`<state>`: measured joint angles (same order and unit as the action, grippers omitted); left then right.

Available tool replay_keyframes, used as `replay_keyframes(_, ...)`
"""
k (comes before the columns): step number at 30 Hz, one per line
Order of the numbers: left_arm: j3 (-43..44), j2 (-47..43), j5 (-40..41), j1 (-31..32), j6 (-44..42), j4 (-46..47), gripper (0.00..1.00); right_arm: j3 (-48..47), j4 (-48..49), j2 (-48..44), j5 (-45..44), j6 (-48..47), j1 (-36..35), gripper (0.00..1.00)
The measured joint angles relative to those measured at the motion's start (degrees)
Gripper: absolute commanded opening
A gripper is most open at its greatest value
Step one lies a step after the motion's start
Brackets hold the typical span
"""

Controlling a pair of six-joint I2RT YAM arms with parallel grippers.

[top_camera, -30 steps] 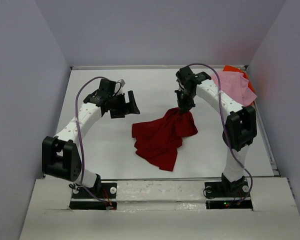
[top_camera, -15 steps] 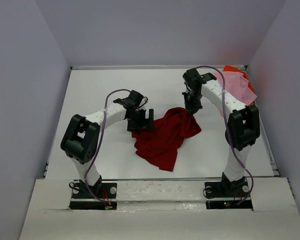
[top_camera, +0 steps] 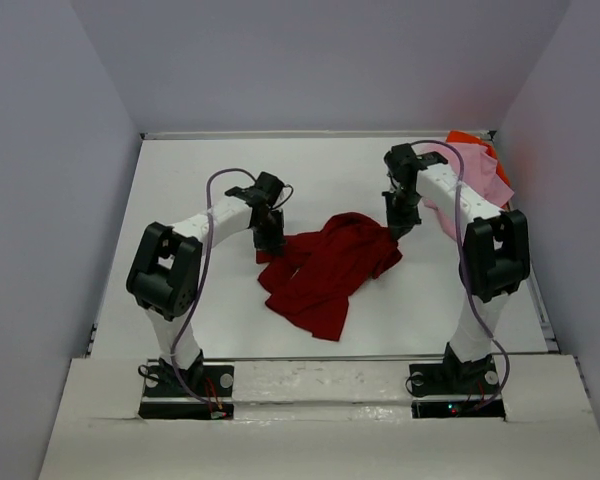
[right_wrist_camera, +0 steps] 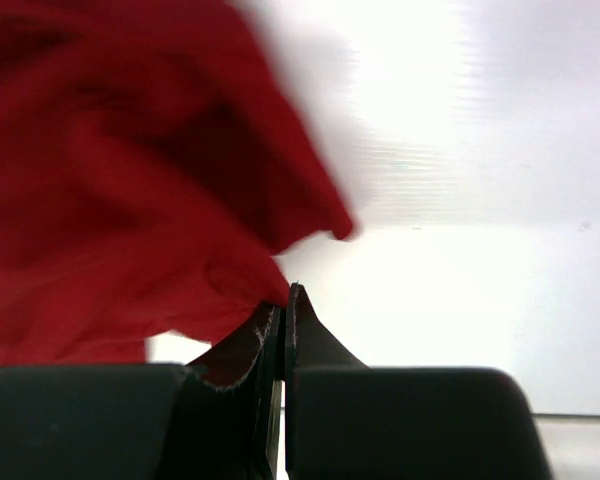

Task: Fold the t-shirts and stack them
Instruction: Flatten out the tshirt

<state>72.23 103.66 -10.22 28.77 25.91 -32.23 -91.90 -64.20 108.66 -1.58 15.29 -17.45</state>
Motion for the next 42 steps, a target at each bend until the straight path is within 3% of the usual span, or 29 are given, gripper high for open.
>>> replay_keyframes(5, -0.5, -4.5, 3.8, -9.8, -0.3, -2.2, 0.00, 1.6, 0.1, 1.2, -1.3, -0.3, 8.9, 0.00)
replay_keyframes(10, -1.6, -9.0, 6.3, -21.3, -2.5, -3.6, 0.00, -5.7, 0.6, 7.4, -1.5, -0.3, 12.1, 0.00)
replay_keyframes(22, -4.9, -11.5, 7.5, -20.9, -3.3, -5.5, 0.00, -24.4, 4.0, 19.2, -3.7, -0.1, 11.9, 0.00)
replay_keyframes(25, -4.9, -13.3, 8.2, -22.2, -3.3, -5.6, 0.00, -26.0, 6.4, 19.7, -3.1, -0.1, 12.0, 0.20)
replay_keyframes(26, -4.9, -14.2, 8.5, -23.1, -3.3, -5.6, 0.00, -26.6, 6.7, 19.7, -2.8, -0.2, 12.0, 0.57)
replay_keyframes(27, -4.9, -14.7, 8.8, -23.5, -3.4, -5.6, 0.00, -27.1, 7.3, 19.7, -2.7, 0.2, 11.9, 0.79)
replay_keyframes(29, -4.9, -15.7, 9.9, -25.2, -3.5, -5.7, 0.00, -27.5, 9.1, 19.7, -3.2, 0.0, 12.0, 0.94)
replay_keyframes(35, -3.1, -14.5, 11.8, -27.0, -3.6, -7.0, 0.00, -19.9, 10.8, 14.3, 1.7, 1.4, 12.5, 0.96)
replay_keyframes(39, 1.6, -10.9, 11.4, -27.0, -3.6, -7.1, 0.00, -7.8, 8.7, 1.7, 9.1, 4.4, 11.3, 0.96)
replay_keyframes(42, 3.8, -8.3, 10.2, -27.0, -3.5, -6.5, 0.00, 0.2, 9.6, -7.5, 13.6, 6.9, 6.6, 0.92)
